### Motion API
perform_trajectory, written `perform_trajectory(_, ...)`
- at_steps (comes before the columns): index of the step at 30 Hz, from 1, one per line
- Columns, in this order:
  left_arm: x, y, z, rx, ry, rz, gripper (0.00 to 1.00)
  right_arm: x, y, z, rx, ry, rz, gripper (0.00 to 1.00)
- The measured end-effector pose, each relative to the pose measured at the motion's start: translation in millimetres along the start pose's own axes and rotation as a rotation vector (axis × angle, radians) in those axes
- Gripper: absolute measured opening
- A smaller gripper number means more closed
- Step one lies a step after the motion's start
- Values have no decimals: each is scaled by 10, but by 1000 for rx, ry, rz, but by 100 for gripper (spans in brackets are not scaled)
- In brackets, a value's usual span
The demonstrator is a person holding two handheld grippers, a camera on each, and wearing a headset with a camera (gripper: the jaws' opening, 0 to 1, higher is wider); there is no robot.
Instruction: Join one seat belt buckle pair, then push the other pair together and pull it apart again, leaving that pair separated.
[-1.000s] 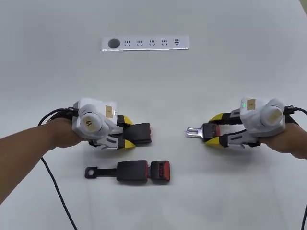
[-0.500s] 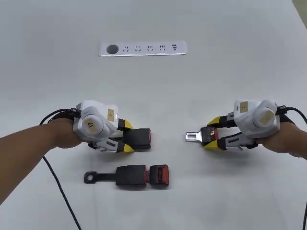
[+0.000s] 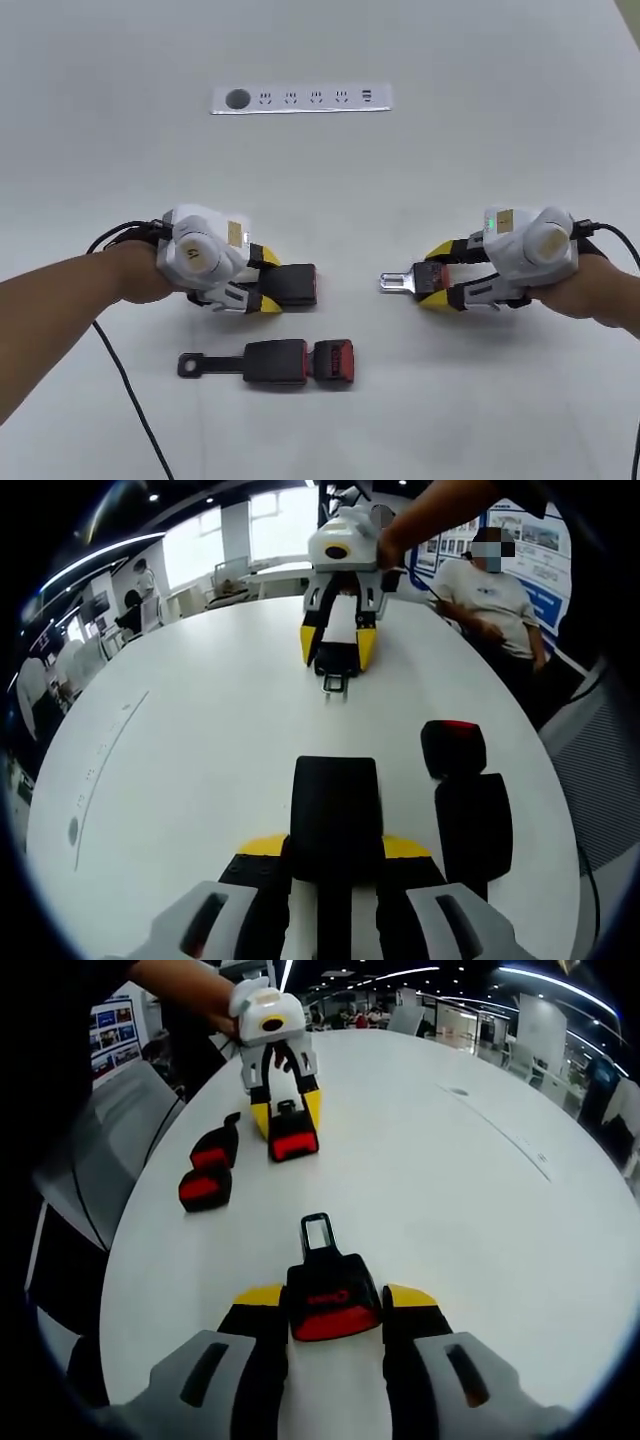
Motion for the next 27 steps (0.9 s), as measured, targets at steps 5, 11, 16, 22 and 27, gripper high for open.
perform_trajectory(5, 5, -5, -3, 3, 0, 3, 34, -92, 71, 31, 1, 9, -18, 35)
perform_trajectory(11, 11, -6, -12, 1, 0, 3, 34, -162, 147, 77, 4, 18, -38, 35)
perform_trajectory(16, 10, -10, -12, 5, -2, 6, 34, -232, 208, 107, 6, 20, -48, 35)
perform_trajectory(22, 13, -10, -15, 3, -5, 13, 33, -325, 280, 124, 5, 24, -66, 35)
perform_trajectory(27, 15, 0, -19, 4, -5, 18, 33, -387, 344, 150, 4, 35, -82, 35)
Point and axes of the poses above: the centre of the closed fingertips' face, and the gripper's own axes: x roughly backward along the fingers, z roughly to its left, y roughly out of its top, the point moved 9 cm from there along x, roughly backward along the fingers, and after that the axes turned 3 degrees about -x, right-handed, at the moved point
